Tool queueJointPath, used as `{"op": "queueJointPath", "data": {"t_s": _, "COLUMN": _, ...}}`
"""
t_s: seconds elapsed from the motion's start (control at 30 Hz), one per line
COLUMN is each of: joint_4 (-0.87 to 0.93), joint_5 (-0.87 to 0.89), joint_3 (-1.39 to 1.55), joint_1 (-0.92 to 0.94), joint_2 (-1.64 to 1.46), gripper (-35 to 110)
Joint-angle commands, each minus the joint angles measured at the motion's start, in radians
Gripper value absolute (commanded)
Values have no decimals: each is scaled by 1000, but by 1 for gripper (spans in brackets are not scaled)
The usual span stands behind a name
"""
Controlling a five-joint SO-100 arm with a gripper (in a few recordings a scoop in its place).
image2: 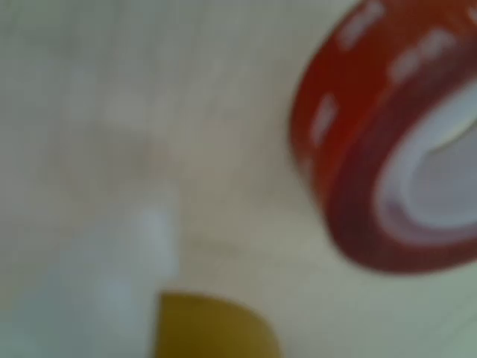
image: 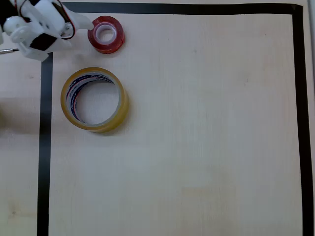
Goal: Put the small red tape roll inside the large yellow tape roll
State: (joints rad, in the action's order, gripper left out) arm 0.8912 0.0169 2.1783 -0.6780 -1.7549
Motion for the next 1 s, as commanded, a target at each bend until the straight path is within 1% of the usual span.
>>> {"op": "queueJointPath", "data": {"t_s": 0.0, "joint_4": -9, "joint_5": 17, "joint_3": -103, "joint_1": -9, "joint_2": 0, "gripper": 23}}
{"op": "queueJointPath", "data": {"t_s": 0.2, "joint_4": -51, "joint_5": 17, "joint_3": -120, "joint_1": -9, "joint_2": 23, "gripper": 23}}
{"op": "queueJointPath", "data": {"t_s": 0.67, "joint_4": -51, "joint_5": 9, "joint_3": -115, "joint_1": 0, "joint_2": 57, "gripper": 23}}
{"op": "queueJointPath", "data": {"t_s": 0.83, "joint_4": -146, "joint_5": 9, "joint_3": -54, "joint_1": -20, "joint_2": 107, "gripper": 22}}
{"op": "queueJointPath", "data": {"t_s": 0.97, "joint_4": -156, "joint_5": 9, "joint_3": -52, "joint_1": -11, "joint_2": 117, "gripper": 22}}
